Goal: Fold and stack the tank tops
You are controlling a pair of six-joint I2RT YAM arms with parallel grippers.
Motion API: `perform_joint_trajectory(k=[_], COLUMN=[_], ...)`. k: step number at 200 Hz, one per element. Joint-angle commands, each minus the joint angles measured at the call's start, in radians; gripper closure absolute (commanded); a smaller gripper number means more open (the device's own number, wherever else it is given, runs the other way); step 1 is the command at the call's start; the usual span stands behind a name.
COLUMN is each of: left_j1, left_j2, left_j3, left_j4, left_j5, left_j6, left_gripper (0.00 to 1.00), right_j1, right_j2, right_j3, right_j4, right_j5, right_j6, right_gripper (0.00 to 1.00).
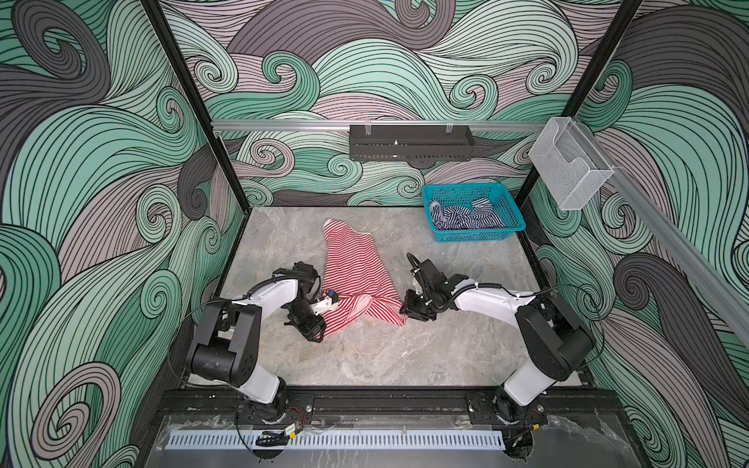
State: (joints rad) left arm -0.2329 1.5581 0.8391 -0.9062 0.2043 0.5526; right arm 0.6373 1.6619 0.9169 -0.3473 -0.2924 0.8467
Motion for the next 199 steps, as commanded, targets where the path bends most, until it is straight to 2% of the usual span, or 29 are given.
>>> perform_joint_trajectory(k=[1,44,71,107,131,163,199], left_j1=[-0.022,-0.067,-0.101,-0.107,-0.108,-0.108,-0.107], left_j2=[0.032,0.051,0.043,0.011,-0.026,-0.069,-0.092], left_j3=[0.018,0.000,-0.011,-0.019,-0.024,-0.044,-0.062], left_j4=[0.027,0.036,0.034,0.026,0.018,0.018,0.024], left_j5=[-0.075,-0.146,-0.161,-0.166,-0.166,-0.167,-0.168], left_j6=[-0.036,-0.043,-0.049,-0.056,-0.062,-0.063,-0.074], left_gripper=[0.47,0.60,0.78,0.99,1.00,1.00,1.00], right_j1=[0.001,-0.007,-0.010,-0.013,-0.019,-0.035,-0.062], right_j2=[-0.041,-0.096,-0.119,-0.134,-0.125,-0.110,-0.135], right_j3=[-0.010,-0.037,-0.068,-0.123,-0.151,-0.230,-0.309], right_j4=[-0.001,-0.025,0.026,0.100,0.126,0.313,0.408], right_j5=[-0.002,0.016,0.013,0.004,0.007,-0.040,-0.041], right_j6=[0.017,0.022,0.059,0.132,0.179,0.293,0.419], right_gripper=[0.67,0.66,0.57,0.56,0.56,0.56,0.57])
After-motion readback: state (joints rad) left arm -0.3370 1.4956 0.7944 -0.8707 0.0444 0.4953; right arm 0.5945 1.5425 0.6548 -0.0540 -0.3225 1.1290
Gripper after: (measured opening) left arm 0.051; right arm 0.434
